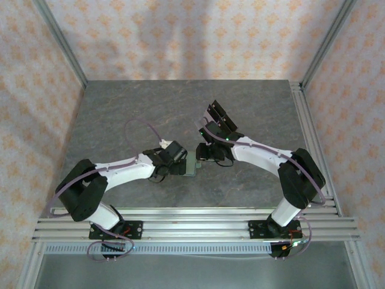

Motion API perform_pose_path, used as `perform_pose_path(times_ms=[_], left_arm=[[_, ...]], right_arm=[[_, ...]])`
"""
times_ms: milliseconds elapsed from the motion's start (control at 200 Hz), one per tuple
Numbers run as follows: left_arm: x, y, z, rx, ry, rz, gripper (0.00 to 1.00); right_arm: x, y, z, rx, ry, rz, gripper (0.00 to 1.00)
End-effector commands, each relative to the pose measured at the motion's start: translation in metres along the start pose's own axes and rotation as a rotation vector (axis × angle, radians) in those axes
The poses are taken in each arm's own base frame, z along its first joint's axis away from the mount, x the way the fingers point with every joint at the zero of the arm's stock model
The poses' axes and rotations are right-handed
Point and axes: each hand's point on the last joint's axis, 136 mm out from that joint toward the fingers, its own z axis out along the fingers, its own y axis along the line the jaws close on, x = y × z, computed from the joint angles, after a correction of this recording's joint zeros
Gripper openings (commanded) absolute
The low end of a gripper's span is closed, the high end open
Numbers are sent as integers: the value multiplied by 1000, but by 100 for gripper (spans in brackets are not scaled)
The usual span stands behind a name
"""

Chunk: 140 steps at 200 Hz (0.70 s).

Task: Put the credit cards into the card holder

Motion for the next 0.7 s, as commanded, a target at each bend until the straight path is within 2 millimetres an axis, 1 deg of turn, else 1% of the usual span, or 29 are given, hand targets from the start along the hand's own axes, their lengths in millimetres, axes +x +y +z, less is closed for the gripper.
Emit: perform_pose_path(times_ms=[0, 235, 365, 570, 696], left_arm=[[5, 5, 4, -48, -8, 18, 100], [19, 10, 14, -122, 21, 53, 99], [25, 8, 18, -132, 31, 62, 99], [24, 3, 19, -126, 30, 61, 99], [24, 3, 19, -126, 31, 60, 99]], right_arm=[[6, -9, 4, 39, 6, -14, 40], [11, -9, 9, 39, 24, -19, 40], [14, -9, 13, 45, 39, -25, 38], [16, -10, 19, 53, 52, -31, 34], [14, -7, 22, 47, 54, -34, 34]])
